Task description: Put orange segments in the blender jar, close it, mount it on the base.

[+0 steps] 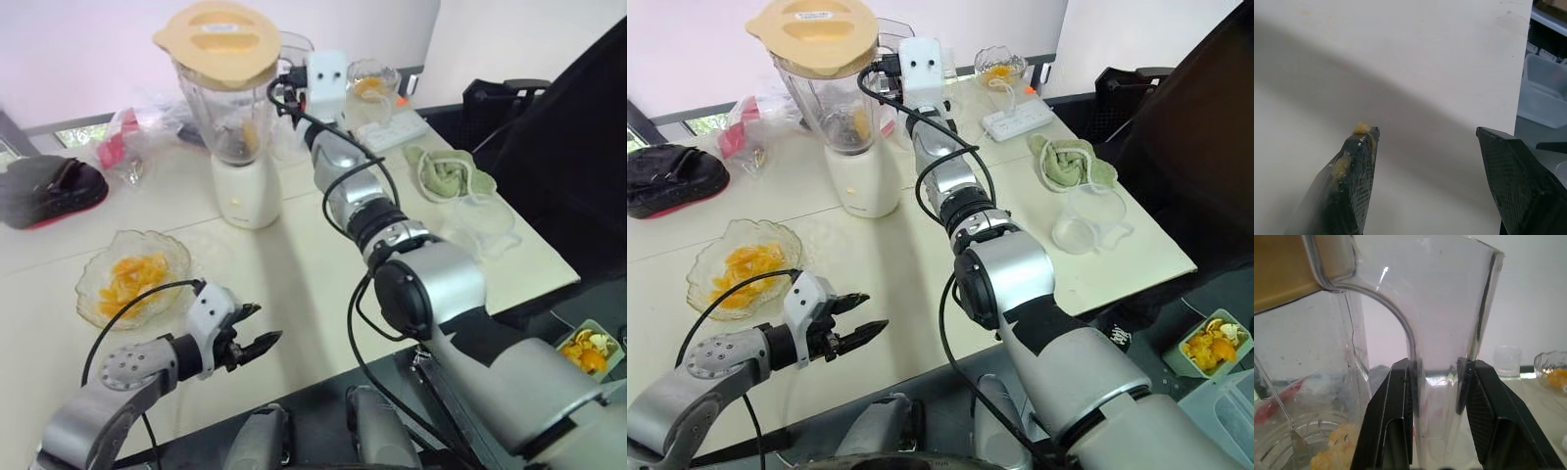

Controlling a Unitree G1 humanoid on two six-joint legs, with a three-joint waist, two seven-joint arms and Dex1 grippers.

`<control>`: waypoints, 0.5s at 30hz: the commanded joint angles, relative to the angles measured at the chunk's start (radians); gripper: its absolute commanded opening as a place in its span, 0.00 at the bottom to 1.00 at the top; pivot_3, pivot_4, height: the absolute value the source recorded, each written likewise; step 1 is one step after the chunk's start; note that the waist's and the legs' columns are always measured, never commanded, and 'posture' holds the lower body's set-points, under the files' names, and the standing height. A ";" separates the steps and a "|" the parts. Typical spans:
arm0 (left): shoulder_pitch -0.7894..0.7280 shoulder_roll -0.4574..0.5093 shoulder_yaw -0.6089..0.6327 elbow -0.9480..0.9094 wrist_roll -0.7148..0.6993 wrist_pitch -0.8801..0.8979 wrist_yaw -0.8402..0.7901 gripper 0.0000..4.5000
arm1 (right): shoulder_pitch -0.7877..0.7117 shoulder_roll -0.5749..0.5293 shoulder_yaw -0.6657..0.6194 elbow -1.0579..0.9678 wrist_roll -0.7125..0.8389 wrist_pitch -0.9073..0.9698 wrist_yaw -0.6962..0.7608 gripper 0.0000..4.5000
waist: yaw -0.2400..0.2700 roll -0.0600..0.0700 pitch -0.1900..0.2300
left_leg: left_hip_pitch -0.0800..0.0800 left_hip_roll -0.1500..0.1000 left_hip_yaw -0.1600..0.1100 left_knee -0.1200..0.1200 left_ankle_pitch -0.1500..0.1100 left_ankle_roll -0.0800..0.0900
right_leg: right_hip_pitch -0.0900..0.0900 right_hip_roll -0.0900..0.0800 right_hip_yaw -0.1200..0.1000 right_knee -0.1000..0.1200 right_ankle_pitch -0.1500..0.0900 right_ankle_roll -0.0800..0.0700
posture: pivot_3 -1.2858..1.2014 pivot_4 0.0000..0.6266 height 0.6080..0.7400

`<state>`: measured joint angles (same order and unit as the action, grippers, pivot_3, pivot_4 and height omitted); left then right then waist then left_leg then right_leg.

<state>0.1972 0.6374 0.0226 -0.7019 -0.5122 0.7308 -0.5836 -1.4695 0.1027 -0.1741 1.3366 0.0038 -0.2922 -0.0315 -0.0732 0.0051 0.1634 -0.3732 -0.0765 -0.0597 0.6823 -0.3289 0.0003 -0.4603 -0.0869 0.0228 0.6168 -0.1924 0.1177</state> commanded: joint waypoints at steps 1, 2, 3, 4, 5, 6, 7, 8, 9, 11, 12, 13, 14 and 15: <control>0.004 -0.001 0.010 -0.038 -0.005 -0.012 0.007 0.72 | -0.011 0.001 0.030 -0.006 -0.042 0.005 -0.018 0.21 | 0.002 0.000 0.000 | 0.000 0.000 0.000 0.000 0.000 0.000 | 0.000 0.000 0.000 0.000 0.000 0.000 | 0.52 0.24 1.00; 0.002 -0.001 0.009 -0.038 -0.005 -0.011 0.009 0.72 | -0.011 0.002 0.035 -0.005 -0.047 0.005 -0.026 0.21 | 0.002 0.000 0.000 | 0.000 0.000 0.000 0.000 0.000 0.000 | 0.000 0.000 0.000 0.000 0.000 0.000 | 0.52 0.24 1.00; 0.001 -0.002 0.008 -0.038 -0.005 -0.011 0.010 0.72 | -0.010 0.002 0.037 -0.005 -0.051 0.005 -0.032 0.21 | 0.002 0.000 0.000 | 0.001 0.000 0.000 0.000 0.000 0.000 | 0.001 0.000 0.000 0.000 0.000 0.000 | 0.52 0.24 1.00; 0.002 -0.002 0.006 -0.040 -0.005 -0.011 0.012 0.72 | -0.010 0.003 0.038 -0.005 -0.053 0.005 -0.035 0.21 | 0.002 0.000 -0.001 | 0.001 0.000 0.000 0.000 0.000 0.000 | 0.001 0.000 0.000 0.000 0.000 0.000 | 0.52 0.24 1.00; 0.002 -0.002 0.005 -0.041 -0.005 -0.011 0.013 0.72 | -0.009 0.003 0.044 -0.004 -0.062 0.004 -0.047 0.21 | 0.002 0.000 -0.001 | 0.001 0.000 0.000 0.000 0.000 0.000 | 0.001 0.000 0.000 0.000 0.000 0.000 | 0.52 0.24 1.00; 0.002 -0.002 0.005 -0.041 -0.005 -0.011 0.013 0.72 | -0.009 0.003 0.046 -0.004 -0.065 0.005 -0.052 0.21 | 0.002 0.000 -0.001 | 0.001 0.000 0.000 0.000 0.000 0.000 | 0.001 0.000 0.000 0.000 0.000 0.000 | 0.52 0.24 1.00; 0.002 -0.002 0.004 -0.041 -0.005 -0.011 0.013 0.72 | -0.008 0.003 0.048 -0.003 -0.067 0.006 -0.056 0.21 | 0.002 0.000 -0.001 | 0.001 0.000 0.000 0.000 0.000 0.000 | 0.001 0.000 0.000 0.000 0.000 0.000 | 0.52 0.24 1.00; 0.003 -0.002 0.003 -0.043 -0.005 -0.011 0.015 0.72 | -0.007 0.003 0.049 -0.003 -0.068 0.006 -0.059 0.21 | 0.002 0.000 -0.001 | 0.001 0.000 0.000 0.000 0.000 0.000 | 0.001 0.000 0.000 0.000 0.000 0.000 | 0.52 0.24 1.00; 0.004 -0.001 0.003 -0.044 -0.005 -0.011 0.016 0.72 | -0.006 0.003 0.051 -0.003 -0.070 0.006 -0.064 0.21 | 0.002 0.000 -0.001 | 0.001 0.000 0.000 0.000 0.000 0.000 | 0.001 0.000 0.000 0.000 0.000 0.000 | 0.52 0.24 1.00; 0.007 -0.001 0.003 -0.047 -0.005 -0.010 0.019 0.72 | -0.004 0.002 0.052 -0.002 -0.073 0.006 -0.072 0.21 | 0.003 0.000 -0.001 | 0.001 0.000 0.000 0.000 0.000 0.000 | 0.001 0.000 0.000 0.000 0.000 0.000 | 0.52 0.24 1.00; 0.008 -0.001 0.003 -0.048 -0.006 -0.009 0.020 0.72 | -0.003 0.002 0.052 -0.002 -0.074 0.006 -0.075 0.21 | 0.003 0.000 -0.001 | 0.001 0.000 0.000 0.000 0.000 0.000 | 0.001 0.000 0.000 0.000 0.000 0.000 | 0.52 0.24 1.00; 0.009 -0.001 0.003 -0.049 -0.006 -0.009 0.021 0.72 | -0.002 0.002 0.052 -0.002 -0.074 0.006 -0.077 0.21 | 0.003 -0.001 -0.001 | 0.001 0.000 0.000 0.000 0.000 0.000 | 0.001 0.000 0.000 0.000 0.000 0.000 | 0.52 0.24 1.00; 0.012 -0.002 0.002 -0.051 -0.006 -0.009 0.022 0.72 | -0.002 0.004 0.052 -0.002 -0.073 0.007 -0.076 0.21 | 0.004 -0.001 -0.001 | 0.001 0.000 0.000 0.000 0.000 0.000 | 0.001 0.000 0.000 0.000 0.000 0.000 | 0.52 0.24 1.00; 0.013 -0.002 0.002 -0.053 -0.006 -0.009 0.023 0.72 | -0.001 0.005 0.052 -0.002 -0.073 0.009 -0.076 0.21 | 0.004 -0.001 -0.001 | 0.001 0.000 0.000 0.000 0.000 0.000 | 0.001 0.000 0.000 0.000 0.000 0.000 | 0.52 0.24 1.00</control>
<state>0.2039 0.6363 0.0208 -0.7103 -0.5121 0.7308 -0.5632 -1.4705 0.1061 -0.1271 1.3298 -0.0537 -0.3025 -0.0962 -0.0696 0.0045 0.1624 -0.3723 -0.0766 -0.0601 0.6827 -0.3289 0.0003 -0.4589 -0.0869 0.0228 0.6166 -0.1924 0.1177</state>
